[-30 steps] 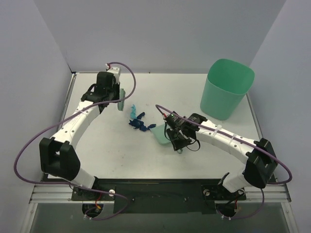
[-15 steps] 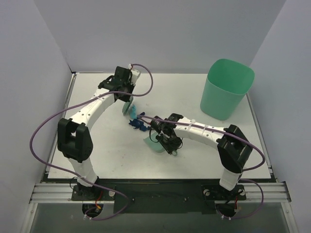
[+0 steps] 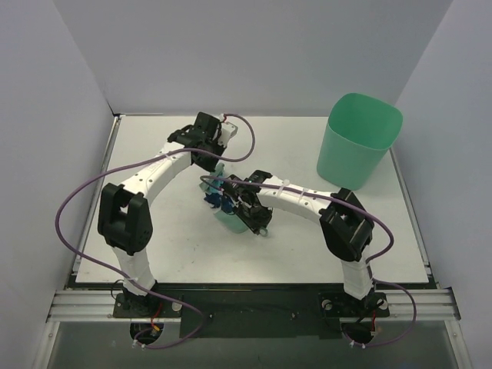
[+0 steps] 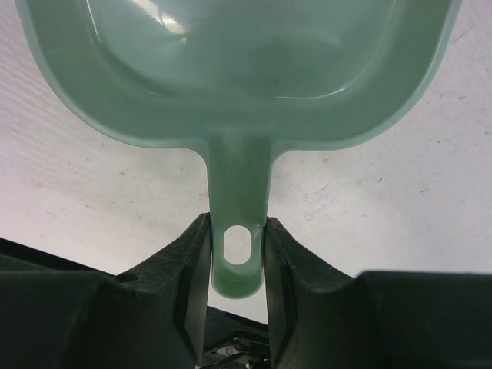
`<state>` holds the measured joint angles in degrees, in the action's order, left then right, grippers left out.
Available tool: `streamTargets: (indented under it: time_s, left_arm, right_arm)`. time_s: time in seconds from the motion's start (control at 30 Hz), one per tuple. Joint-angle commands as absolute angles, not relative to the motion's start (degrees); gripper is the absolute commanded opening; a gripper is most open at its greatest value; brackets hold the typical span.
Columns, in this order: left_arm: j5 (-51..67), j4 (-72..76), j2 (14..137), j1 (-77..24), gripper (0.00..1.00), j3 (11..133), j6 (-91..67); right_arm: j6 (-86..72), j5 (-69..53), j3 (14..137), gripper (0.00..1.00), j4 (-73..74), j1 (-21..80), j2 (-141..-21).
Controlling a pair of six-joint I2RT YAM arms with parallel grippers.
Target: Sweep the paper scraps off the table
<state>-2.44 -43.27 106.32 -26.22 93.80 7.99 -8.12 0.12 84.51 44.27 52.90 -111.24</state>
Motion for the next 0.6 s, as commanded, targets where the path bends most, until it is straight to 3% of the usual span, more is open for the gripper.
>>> streamTargets:
  time_s: [0.0, 0.27, 0.57]
  left_arm:
    - [5.96, -46.32, 103.89, -26.72, 0.00, 90.09, 5.10]
    - [12.73, -46.06, 98.97, -26.72, 0.00, 85.96, 2.99]
    - [12.75, -46.76, 95.72, -26.72, 0.00, 83.85, 0.97]
  right_arm:
    - [-6.15, 2.28, 88.24, 0.00, 47.81, 52.73, -113.02]
    - [-6.50, 3.51, 90.00, 0.00, 44.21, 52.73, -114.87]
    - [-7.47, 6.06, 89.48, 0.00, 39.91, 52.82, -113.74]
